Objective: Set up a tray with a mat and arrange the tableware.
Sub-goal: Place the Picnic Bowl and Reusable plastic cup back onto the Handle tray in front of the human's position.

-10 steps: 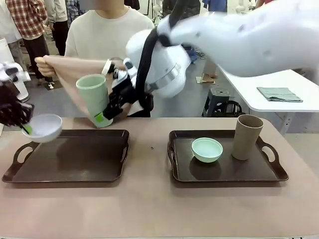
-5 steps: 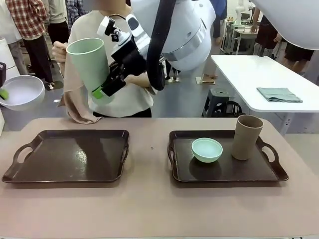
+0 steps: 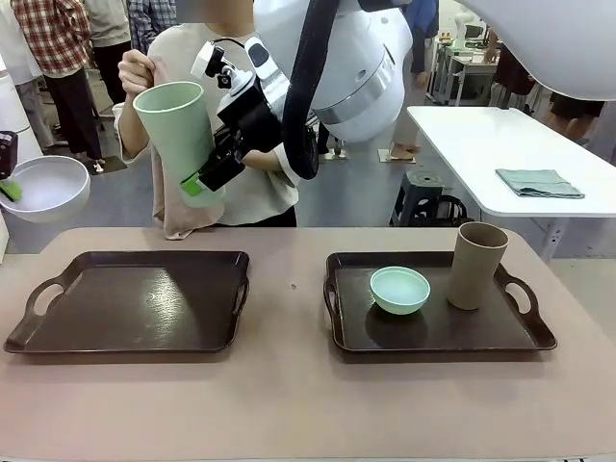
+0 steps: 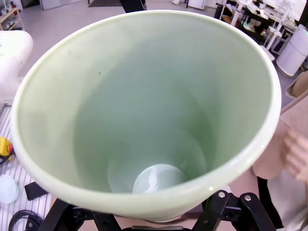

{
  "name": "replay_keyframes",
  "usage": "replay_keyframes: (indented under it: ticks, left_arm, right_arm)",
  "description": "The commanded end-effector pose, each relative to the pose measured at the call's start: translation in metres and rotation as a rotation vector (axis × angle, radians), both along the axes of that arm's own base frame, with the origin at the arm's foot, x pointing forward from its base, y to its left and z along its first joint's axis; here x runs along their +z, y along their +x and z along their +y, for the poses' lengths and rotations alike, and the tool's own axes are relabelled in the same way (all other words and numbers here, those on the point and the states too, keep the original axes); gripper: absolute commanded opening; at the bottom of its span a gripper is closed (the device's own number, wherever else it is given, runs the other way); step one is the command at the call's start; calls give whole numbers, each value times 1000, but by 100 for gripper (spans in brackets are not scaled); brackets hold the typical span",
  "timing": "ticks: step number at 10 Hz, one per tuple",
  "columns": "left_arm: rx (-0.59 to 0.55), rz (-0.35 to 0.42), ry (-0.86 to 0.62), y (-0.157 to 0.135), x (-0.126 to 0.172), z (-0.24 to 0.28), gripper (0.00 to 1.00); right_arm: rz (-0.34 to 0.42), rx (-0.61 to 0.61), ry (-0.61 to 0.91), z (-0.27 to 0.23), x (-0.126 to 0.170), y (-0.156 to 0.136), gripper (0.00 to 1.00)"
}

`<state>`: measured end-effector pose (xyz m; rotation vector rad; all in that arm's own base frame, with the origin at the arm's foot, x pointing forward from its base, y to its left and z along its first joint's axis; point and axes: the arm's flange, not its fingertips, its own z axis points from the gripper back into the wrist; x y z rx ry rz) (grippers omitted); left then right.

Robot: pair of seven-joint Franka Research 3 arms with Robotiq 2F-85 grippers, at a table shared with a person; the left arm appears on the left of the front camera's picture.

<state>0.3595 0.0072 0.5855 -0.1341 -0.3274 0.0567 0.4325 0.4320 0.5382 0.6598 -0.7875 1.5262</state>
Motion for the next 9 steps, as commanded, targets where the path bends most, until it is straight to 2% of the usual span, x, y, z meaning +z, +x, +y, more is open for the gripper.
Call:
replay_keyframes:
  ticks: [1,9]
  left_arm:
    - [-18,-9,-12,0,1,1,0]
    - [-18,-9,-12,0,1,1,0]
  right_arm:
    - [-12,4,15,0,2,1,21]
    - [-12,4,15,0,2,1,21]
